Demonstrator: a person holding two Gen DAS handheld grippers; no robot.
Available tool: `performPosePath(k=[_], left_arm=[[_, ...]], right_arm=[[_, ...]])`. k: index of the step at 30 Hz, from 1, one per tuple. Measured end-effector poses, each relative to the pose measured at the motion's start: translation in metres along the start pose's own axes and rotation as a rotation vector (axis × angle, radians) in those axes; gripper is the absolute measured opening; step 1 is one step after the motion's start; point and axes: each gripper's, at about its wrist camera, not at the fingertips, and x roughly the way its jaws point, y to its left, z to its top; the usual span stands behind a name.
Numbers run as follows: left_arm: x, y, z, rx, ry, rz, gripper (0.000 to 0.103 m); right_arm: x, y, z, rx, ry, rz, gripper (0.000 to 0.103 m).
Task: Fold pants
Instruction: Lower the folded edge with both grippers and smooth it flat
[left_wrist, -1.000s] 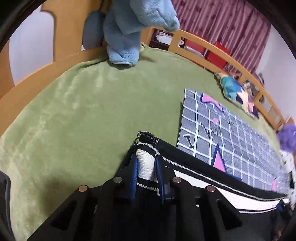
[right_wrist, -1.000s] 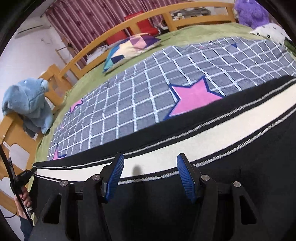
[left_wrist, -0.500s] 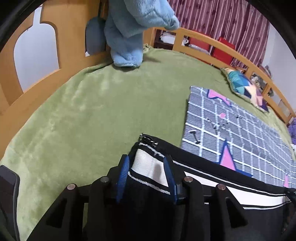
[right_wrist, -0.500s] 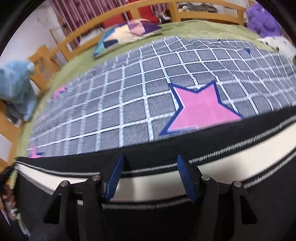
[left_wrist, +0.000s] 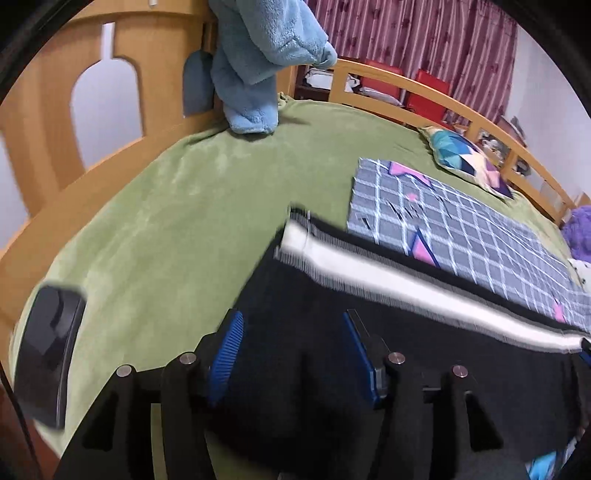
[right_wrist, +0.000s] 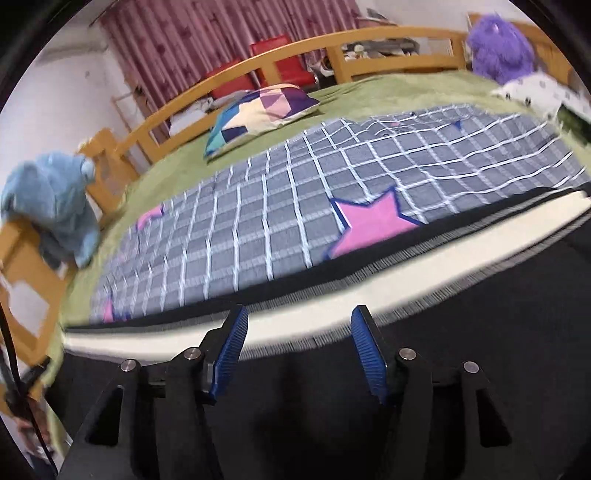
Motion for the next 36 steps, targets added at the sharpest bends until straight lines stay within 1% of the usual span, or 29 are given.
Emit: performPosePath(k=[1, 3, 6, 9, 10, 11, 12, 14, 15, 16, 19, 20, 21, 22, 23, 24, 26, 28, 29, 30, 31, 32, 33, 35, 36], left_arm=[[-0.007, 0.004, -0.010, -0.008, 0.001, 0.000, 0.053], [-0.018, 0.011, -0.027, -0.022, 0.004, 0.008, 0.053], [-0.023, 0.021, -0.042, -0.055, 0.002, 0.018, 0.053], [-0.016, 0.029, -0.039, -0.090, -0.013, 0.049, 0.052], [-0.013, 0.032, -0.036, -0.101, -0.018, 0.075, 0.050], [-0.007, 0.036, -0.032, -0.116, -0.013, 0.118, 0.040], [-0.001, 0.039, -0.031, -0.128, -0.005, 0.127, 0.018], [0.007, 0.048, -0.030, -0.155, 0.023, 0.103, 0.015], [0.006, 0.054, -0.031, -0.174, 0.022, 0.075, 0.013], [0.002, 0.058, -0.033, -0.179, 0.017, 0.054, 0.013], [0.001, 0.060, -0.038, -0.167, 0.033, 0.050, 0.014], [0.001, 0.060, -0.039, -0.163, 0.038, 0.056, 0.019], [-0.001, 0.058, -0.038, -0.157, 0.047, 0.074, 0.025], [-0.005, 0.057, -0.037, -0.150, 0.046, 0.104, 0.030], [-0.011, 0.054, -0.035, -0.141, 0.031, 0.125, 0.038], [-0.019, 0.051, -0.033, -0.121, -0.001, 0.149, 0.042], [-0.032, 0.036, -0.025, -0.047, -0.073, 0.172, 0.043], [-0.033, 0.018, -0.013, 0.020, -0.094, 0.122, 0.043], [-0.031, 0.010, -0.007, 0.040, -0.094, 0.085, 0.043], [-0.024, -0.003, 0.002, 0.061, -0.089, 0.030, 0.043], [-0.017, -0.012, 0.008, 0.070, -0.082, -0.009, 0.043], [-0.009, -0.021, 0.013, 0.078, -0.074, -0.042, 0.043], [0.006, -0.033, 0.018, 0.090, -0.048, -0.074, 0.043], [0.032, -0.050, 0.023, 0.113, 0.001, -0.101, 0.043], [0.051, -0.057, 0.024, 0.132, 0.033, -0.109, 0.043]], right_arm=[[-0.002, 0.000, -0.008, -0.002, 0.012, -0.010, 0.058], [-0.008, -0.005, -0.026, 0.019, 0.043, -0.004, 0.058], [-0.020, -0.008, -0.051, 0.029, 0.061, 0.006, 0.058], [-0.032, -0.006, -0.066, 0.025, 0.048, 0.006, 0.058], [-0.034, -0.004, -0.069, 0.025, 0.046, 0.007, 0.058], [-0.037, -0.004, -0.073, 0.032, 0.047, 0.007, 0.058], [-0.039, -0.005, -0.076, 0.044, 0.047, 0.010, 0.058], [-0.040, -0.006, -0.080, 0.061, 0.048, 0.020, 0.058], [-0.041, -0.007, -0.085, 0.068, 0.057, 0.015, 0.058], [-0.042, -0.008, -0.088, 0.070, 0.060, 0.008, 0.058], [-0.049, -0.008, -0.094, 0.073, 0.049, -0.003, 0.058], [-0.052, -0.007, -0.096, 0.072, 0.042, -0.002, 0.058], [-0.054, -0.007, -0.096, 0.070, 0.034, -0.001, 0.058], [-0.056, -0.005, -0.098, 0.062, 0.023, -0.003, 0.058], [-0.057, -0.002, -0.100, 0.048, 0.016, -0.004, 0.058], [-0.057, 0.001, -0.102, 0.031, 0.017, -0.008, 0.058], [-0.050, 0.006, -0.105, 0.005, 0.041, -0.025, 0.058], [-0.036, 0.011, -0.110, -0.031, 0.081, -0.062, 0.058], [-0.032, 0.015, -0.112, -0.057, 0.082, -0.083, 0.058], [-0.030, 0.021, -0.113, -0.091, 0.077, -0.108, 0.058], [-0.030, 0.024, -0.114, -0.112, 0.074, -0.117, 0.058], [-0.033, 0.026, -0.115, -0.118, 0.069, -0.106, 0.058], [-0.036, 0.024, -0.117, -0.107, 0.064, -0.085, 0.058], [-0.045, 0.020, -0.121, -0.086, 0.053, -0.055, 0.058], [-0.048, 0.019, -0.122, -0.083, 0.046, -0.050, 0.058]])
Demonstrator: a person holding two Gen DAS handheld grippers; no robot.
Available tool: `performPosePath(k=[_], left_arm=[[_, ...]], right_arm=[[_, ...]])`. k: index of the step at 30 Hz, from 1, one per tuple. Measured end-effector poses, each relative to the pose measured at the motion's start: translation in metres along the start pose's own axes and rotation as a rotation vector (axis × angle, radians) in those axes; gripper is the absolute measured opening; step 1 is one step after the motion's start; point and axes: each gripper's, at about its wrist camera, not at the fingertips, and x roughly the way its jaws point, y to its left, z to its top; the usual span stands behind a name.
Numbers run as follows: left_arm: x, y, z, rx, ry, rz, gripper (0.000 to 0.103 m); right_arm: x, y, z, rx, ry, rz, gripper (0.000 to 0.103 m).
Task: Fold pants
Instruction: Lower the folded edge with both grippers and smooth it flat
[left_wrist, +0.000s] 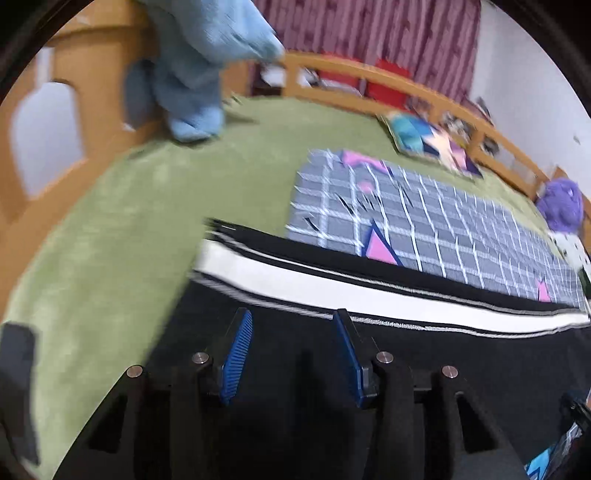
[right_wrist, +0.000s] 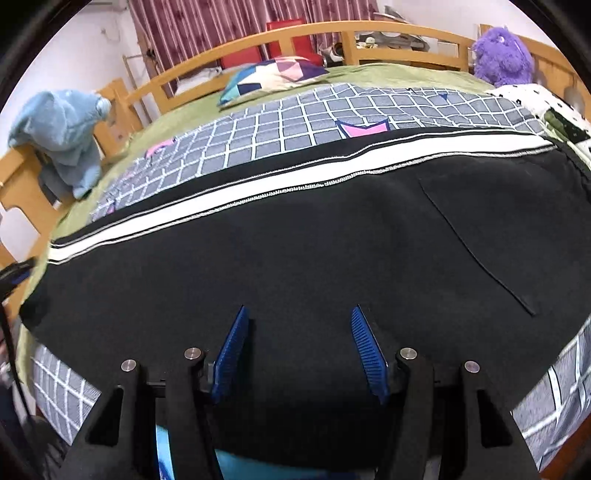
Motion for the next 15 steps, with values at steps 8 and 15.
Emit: performPosePath(k=[8, 15], left_arm=[[0.043, 0.031, 0.012, -0.049, 0.038, 0.088, 0.044], [-0.003, -0.043, -0.003, 0.055, 0.015, -0.072, 0.043]], right_arm=[[-0.038, -0.010, -0.017, 0.049, -0.078, 0.007, 0.058], [0.001, -0.001, -0.026, 0.018, -0.049, -0.128, 0.062]])
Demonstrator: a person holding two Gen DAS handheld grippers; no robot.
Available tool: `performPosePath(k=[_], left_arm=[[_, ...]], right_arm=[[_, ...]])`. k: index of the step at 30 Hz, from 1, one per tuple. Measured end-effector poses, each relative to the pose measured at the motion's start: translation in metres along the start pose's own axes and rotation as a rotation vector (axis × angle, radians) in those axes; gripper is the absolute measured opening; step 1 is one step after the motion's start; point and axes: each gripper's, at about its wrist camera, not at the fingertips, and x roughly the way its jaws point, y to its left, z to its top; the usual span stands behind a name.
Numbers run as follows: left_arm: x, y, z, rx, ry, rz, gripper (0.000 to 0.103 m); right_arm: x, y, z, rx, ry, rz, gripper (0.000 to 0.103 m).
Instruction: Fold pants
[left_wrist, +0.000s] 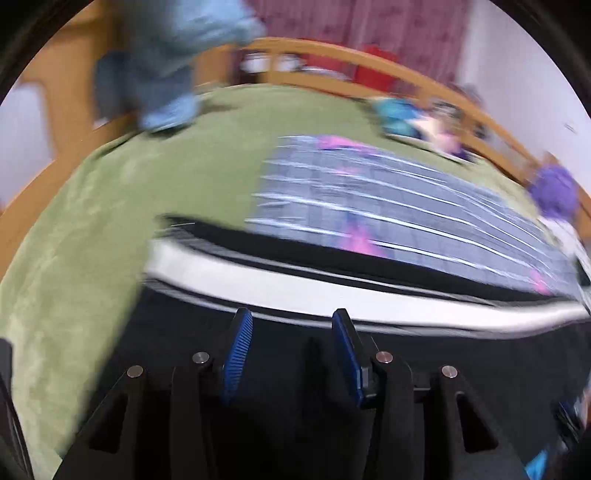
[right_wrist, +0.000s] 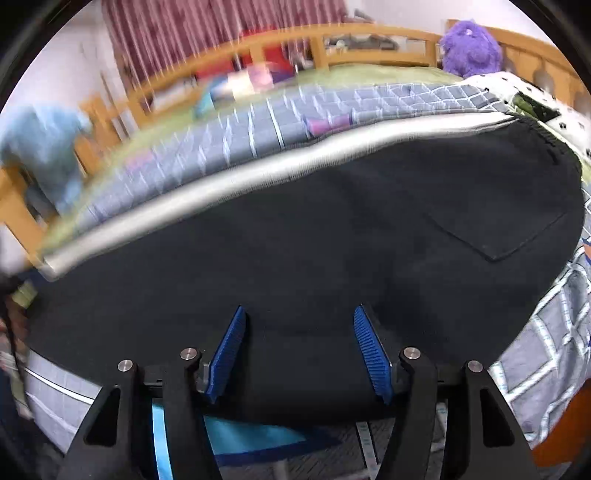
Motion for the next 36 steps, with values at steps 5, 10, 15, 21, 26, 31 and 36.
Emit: performPosePath(k=[5, 10, 15, 21, 26, 31, 36], left_arm=[[-0.018, -0.101, -0.027, 0.175, 0.005, -0.117, 0.046], [-0.002, -0.175, -0.063, 0.279, 0.078, -0.160, 0.047], [0.003, -0.155, -0.086, 0.336, 0.082, -0.056, 0.051], [-0.015, -0.091, -0.086, 0.284, 0.101, 0.055, 0.063], [-0.021, -0.044, -0.080, 0.160, 0.120, 0.156, 0.063], [-0.029, -0.051, -0.072, 0.105, 0.124, 0.180, 0.061], [-0.033, -0.111, -0.069, 0.196, 0.109, 0.091, 0.061]], right_arm=[[-0.014, 0.018, 0.016, -0.029, 0.021, 0.078, 0.060], [-0.004, 0.052, 0.047, -0.259, -0.029, 0.151, 0.063], [0.035, 0.017, 0.044, -0.241, 0.076, 0.155, 0.058], [-0.007, -0.071, 0.031, -0.250, 0.046, 0.147, 0.047], [-0.018, -0.149, 0.036, -0.144, 0.050, -0.046, 0.057], [-0.031, -0.209, 0.059, 0.058, -0.022, 0.020, 0.054], [0.024, -0.179, 0.071, -0.009, 0.015, 0.046, 0.063]])
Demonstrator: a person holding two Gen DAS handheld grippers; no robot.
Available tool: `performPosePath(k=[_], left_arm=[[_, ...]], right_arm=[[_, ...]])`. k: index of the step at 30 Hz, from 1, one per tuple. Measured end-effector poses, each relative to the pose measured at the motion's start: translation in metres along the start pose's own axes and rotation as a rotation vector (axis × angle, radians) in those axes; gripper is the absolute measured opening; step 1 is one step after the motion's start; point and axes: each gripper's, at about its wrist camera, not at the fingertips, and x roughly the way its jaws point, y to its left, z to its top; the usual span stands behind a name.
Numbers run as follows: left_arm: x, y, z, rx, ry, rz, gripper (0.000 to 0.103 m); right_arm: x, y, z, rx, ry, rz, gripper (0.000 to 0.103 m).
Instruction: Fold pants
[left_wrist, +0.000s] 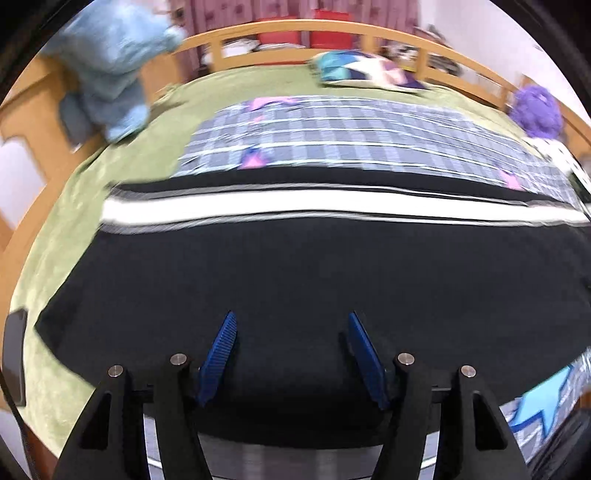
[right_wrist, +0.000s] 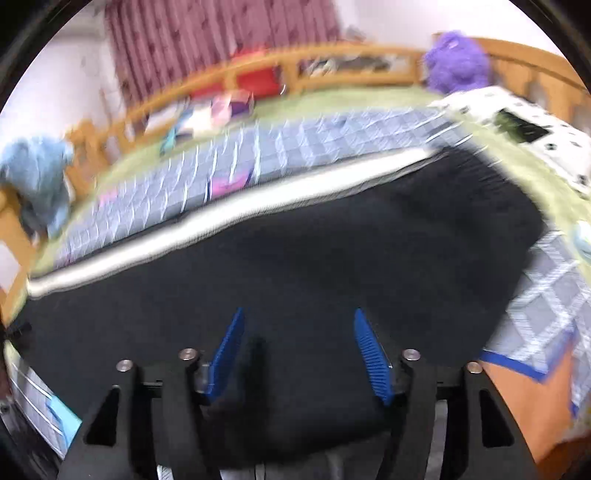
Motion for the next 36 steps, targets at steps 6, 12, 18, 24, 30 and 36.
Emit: performPosePath(k=[6, 12, 18, 24, 30, 36], left_arm=[[0.018, -0.024, -0.015, 0.087, 0.068, 0.042, 0.064], [-0.022, 0.053, -0.038, -0.113, 0.008, 0.029, 0.064], [-0.046, 0.177, -0.085, -0.462, -0.049, 0.073, 0.061], [-0.025, 0.248, -0.102, -0.708, -0.090, -0.153, 0.060], [0.009, 0.261, -0.087, -0.851, -0.088, -0.223, 0.049], [0.025, 0.272, -0.087, -0.957, -0.127, -0.268, 0.039]], right_arm=[[0.001, -0.001, -0.008, -0.003, -0.028, -0.048, 0.066], [-0.030, 0.007, -0.015, 0.103, -0.019, -0.009, 0.066], [-0.049, 0.060, -0.033, 0.111, -0.032, 0.066, 0.066], [-0.048, 0.115, -0.042, 0.106, 0.016, 0.116, 0.066], [-0.053, 0.156, -0.050, 0.122, 0.045, 0.143, 0.066], [-0.055, 0.173, -0.060, 0.105, 0.070, 0.099, 0.066]])
